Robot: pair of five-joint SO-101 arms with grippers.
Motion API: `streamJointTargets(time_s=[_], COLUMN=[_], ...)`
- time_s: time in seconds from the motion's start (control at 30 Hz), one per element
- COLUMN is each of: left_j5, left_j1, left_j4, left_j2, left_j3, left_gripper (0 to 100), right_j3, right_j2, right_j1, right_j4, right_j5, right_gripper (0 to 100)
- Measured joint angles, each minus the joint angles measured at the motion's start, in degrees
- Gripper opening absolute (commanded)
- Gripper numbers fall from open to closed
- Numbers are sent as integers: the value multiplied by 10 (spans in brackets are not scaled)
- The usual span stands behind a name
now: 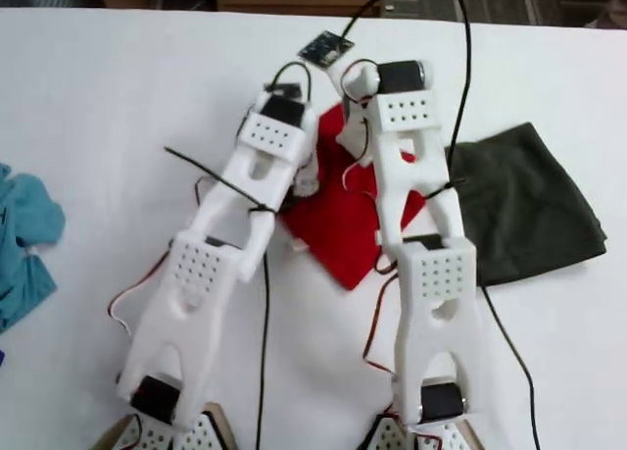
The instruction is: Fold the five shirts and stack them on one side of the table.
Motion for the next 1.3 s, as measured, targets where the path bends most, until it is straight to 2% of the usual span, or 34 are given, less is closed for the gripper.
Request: streamJointTargets(time_s=[0.27,0.47,0.67,0.93,1.1,1.3], left_j5=[-21,-29,-41,-43,-69,-73], left_j1=[4,42,63,79,95,129], left_j4=[2,2,2,2,-1,-63], left_j2=[-97,-171,-188,-194,-194,-194], left_j3=[6,62,83,77,9,-15], left_gripper=[23,23,23,22,20,20], right_j3=[137,213,307,321,321,321], right_j2=[-125,-231,-312,-380,-405,-407], right_j1=[-9,-7,-1,92,155,209], right_j4=[0,0,-2,-4,-4,-4], right_j5=[-1,-2,-3,27,29,51], right_gripper=[19,19,19,19,19,19])
